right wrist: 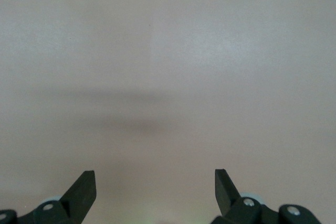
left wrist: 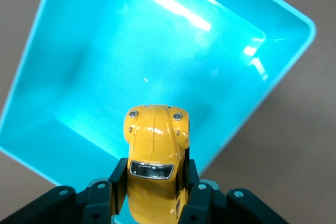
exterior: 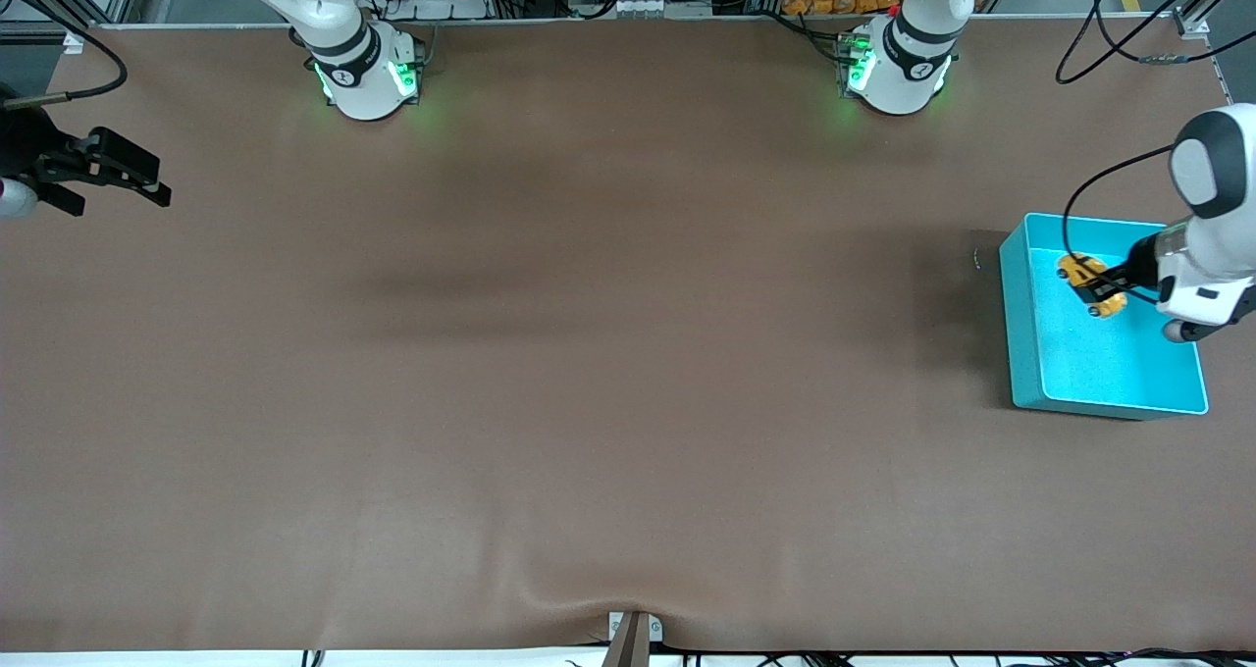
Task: Wind and store yellow beetle car
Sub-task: 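Lift the car with the left gripper and carry it over the box, then lower the car into the turquoise box and open the left gripper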
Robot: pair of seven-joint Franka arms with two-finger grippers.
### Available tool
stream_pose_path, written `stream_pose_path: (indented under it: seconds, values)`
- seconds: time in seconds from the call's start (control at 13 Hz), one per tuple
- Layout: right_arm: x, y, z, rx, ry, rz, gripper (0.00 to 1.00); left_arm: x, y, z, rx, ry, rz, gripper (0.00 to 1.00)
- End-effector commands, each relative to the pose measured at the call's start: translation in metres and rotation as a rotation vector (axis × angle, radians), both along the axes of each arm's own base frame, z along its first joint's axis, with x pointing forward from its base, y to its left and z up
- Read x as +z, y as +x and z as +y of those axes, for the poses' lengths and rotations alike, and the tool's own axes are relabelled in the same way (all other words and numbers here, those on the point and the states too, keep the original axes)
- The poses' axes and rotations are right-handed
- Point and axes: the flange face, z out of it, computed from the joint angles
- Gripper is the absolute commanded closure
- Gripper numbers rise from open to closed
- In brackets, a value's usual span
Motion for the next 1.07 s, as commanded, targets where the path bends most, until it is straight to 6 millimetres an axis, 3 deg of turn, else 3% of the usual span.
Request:
stream_pose_path:
  seconds: [0.0, 0.31, 0.77, 1.0]
  values:
    - [0.001, -0.008, 0.0, 0.003, -0.01, -0.008, 0.0, -0.022, 0.009, 0.026, -0.096, 0.009, -0.022, 0.89]
    - [0.001, -0.008, 0.001, 0.004, -0.007, -0.008, 0.0, -0.061, 0.012, 0.04, -0.187, -0.005, -0.028, 0.89]
    - [0.002, -0.008, 0.002, 0.008, -0.006, -0.006, 0.0, -0.1, 0.012, 0.045, -0.29, 0.06, 0.022, 0.89]
    - [0.002, -0.008, 0.002, 0.008, -0.006, -0.005, 0.0, -0.111, 0.012, 0.045, -0.301, 0.06, 0.033, 0.89]
